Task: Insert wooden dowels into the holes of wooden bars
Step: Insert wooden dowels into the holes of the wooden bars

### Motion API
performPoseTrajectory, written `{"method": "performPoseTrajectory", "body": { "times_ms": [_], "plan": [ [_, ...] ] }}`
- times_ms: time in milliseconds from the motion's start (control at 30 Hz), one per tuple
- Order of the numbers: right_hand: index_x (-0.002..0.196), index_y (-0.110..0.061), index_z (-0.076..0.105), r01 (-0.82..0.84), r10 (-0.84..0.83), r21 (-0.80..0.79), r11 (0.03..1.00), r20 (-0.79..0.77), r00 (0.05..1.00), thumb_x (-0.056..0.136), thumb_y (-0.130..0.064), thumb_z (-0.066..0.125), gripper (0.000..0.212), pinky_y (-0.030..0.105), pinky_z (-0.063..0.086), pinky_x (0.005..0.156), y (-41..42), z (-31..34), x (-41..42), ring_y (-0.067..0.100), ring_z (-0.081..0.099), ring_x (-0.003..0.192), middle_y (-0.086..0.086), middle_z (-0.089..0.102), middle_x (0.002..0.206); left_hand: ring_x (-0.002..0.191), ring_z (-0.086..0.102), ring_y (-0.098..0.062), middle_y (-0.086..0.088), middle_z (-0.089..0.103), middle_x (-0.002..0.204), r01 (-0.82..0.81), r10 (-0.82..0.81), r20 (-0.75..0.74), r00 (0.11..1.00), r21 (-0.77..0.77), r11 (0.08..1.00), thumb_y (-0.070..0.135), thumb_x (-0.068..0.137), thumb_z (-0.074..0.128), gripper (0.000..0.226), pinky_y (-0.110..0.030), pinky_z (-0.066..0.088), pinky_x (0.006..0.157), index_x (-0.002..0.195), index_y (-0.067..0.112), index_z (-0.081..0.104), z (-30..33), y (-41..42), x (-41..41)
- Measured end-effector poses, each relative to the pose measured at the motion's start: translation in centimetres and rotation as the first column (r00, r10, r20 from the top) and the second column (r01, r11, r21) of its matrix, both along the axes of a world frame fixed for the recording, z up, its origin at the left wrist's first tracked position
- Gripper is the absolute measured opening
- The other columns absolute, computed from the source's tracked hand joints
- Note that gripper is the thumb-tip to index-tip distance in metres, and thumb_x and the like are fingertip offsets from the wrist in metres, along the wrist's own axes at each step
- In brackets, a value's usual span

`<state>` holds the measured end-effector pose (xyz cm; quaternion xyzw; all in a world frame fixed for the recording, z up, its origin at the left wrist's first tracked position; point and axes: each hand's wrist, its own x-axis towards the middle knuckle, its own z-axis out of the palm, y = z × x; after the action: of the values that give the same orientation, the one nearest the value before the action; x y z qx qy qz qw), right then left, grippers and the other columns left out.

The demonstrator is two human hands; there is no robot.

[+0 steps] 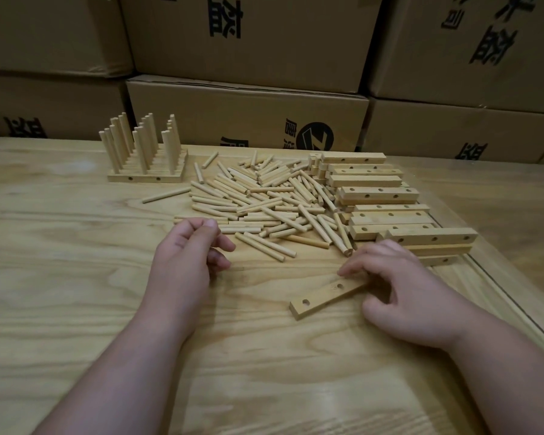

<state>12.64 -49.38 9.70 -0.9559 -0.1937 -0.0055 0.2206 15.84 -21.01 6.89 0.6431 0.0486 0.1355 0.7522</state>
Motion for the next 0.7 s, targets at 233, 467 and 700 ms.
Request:
{"method": "performPoseTrajectory", "body": {
  "times_ms": [233,467,700],
  "plan": [
    [0.116,-0.034,0.070,-0.021,0.019,0.025,0.999,0.102,0.995,0.091,-0.032,0.068,0.026,0.025,0.035,0.104,2.9,-1.6,0.1,-0.004,0.048,0.111,-0.025,0.058,0.105,0.057,0.057,-0.009,0.002,0.073,0.077,0.034,-0.036,0.031,0.999,0.061,0.998,0.033,0.093,0.059,0.015,-0.032,0.045,0.064,0.082,0.024,0.065,-0.3,-0.3,-0.4],
    [0.107,-0.039,0.073,0.235,-0.215,0.587,0.775,-0.105,0.971,0.092,-0.029,0.069,0.018,0.009,0.045,0.076,7.5,-0.9,1.2,-0.010,0.061,0.094,-0.027,0.070,0.098,0.081,0.074,-0.019,-0.003,0.078,0.100,0.074,-0.070,0.049,0.996,-0.079,0.994,0.022,0.101,0.059,0.015,-0.029,0.059,0.072,0.113,0.021,0.068,0.1,-0.2,-0.4],
    [0.111,-0.029,0.073,0.152,-0.156,0.642,0.752,-0.051,0.986,0.091,-0.023,0.071,0.021,0.008,0.045,0.076,11.6,-1.4,2.3,-0.004,0.061,0.089,-0.018,0.068,0.102,0.091,0.077,-0.024,-0.008,0.079,0.099,0.084,-0.074,0.054,0.996,-0.218,0.972,0.027,0.087,0.071,0.033,-0.026,0.061,0.071,0.118,0.015,0.066,0.4,-0.1,-0.3]
  ]
}}
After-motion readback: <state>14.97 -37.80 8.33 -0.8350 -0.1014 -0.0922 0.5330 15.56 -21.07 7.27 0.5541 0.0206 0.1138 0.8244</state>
